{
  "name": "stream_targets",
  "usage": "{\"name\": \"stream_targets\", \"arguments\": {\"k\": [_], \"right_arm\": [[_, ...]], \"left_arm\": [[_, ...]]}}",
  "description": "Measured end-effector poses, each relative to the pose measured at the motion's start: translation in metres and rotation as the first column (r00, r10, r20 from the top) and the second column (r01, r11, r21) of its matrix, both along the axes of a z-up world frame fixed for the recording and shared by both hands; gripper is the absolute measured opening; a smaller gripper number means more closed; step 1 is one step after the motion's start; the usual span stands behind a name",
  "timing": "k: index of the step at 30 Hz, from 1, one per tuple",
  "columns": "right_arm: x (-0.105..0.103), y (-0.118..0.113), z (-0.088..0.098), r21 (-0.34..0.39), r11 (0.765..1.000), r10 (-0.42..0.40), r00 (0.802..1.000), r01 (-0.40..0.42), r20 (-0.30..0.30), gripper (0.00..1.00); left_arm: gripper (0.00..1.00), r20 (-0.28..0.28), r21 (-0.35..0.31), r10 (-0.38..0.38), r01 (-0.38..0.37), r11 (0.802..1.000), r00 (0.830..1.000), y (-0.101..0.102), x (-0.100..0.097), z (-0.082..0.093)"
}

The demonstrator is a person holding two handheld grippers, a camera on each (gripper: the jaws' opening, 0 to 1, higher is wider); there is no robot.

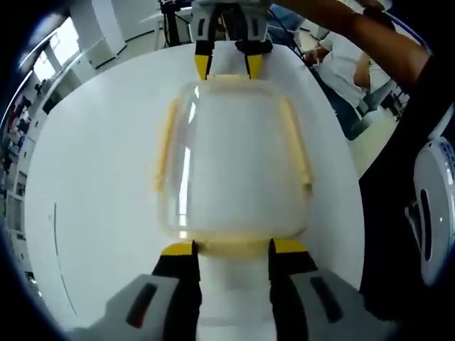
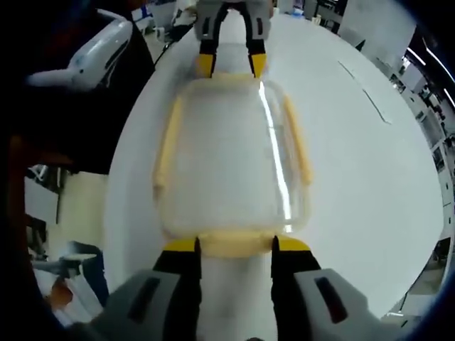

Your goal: Snap each plastic latch of the storage box into its locked position after aligning the lid with the box until every specified latch is closed and the lid sits flush.

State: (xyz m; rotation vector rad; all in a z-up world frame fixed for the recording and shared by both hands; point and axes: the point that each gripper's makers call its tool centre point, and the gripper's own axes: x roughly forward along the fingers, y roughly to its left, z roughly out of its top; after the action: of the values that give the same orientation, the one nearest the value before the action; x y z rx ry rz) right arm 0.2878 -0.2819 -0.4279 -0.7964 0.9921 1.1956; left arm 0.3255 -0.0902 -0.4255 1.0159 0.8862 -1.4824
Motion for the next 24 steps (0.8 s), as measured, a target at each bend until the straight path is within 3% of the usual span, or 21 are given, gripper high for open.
{"name": "stream_targets", "arguments": {"k": [5,12,17,24], "right_arm": [[0.002,-0.001,0.014,0.004,1.0,-0.007,1.0,0.007,0.022,0.34],[0.006,0.004,0.037,0.009,1.0,-0.013,0.998,0.012,0.061,0.34],[0.007,0.004,0.043,0.006,1.0,-0.015,0.997,0.015,0.069,0.34],[0.012,0.007,0.083,-0.01,1.0,-0.022,0.993,0.023,0.113,0.34]], "left_arm": [[0.33,0.002,-0.01,0.002,-0.001,1.0,1.0,0.0,0.001,0.012],[0.34,0.051,-0.02,-0.022,0.023,1.0,0.998,0.002,0.009,0.035],[0.34,0.05,-0.026,-0.02,0.021,0.999,0.999,0.002,0.01,0.041],[0.34,0.07,-0.045,-0.028,0.031,0.998,0.997,0.005,0.016,0.075]]}}
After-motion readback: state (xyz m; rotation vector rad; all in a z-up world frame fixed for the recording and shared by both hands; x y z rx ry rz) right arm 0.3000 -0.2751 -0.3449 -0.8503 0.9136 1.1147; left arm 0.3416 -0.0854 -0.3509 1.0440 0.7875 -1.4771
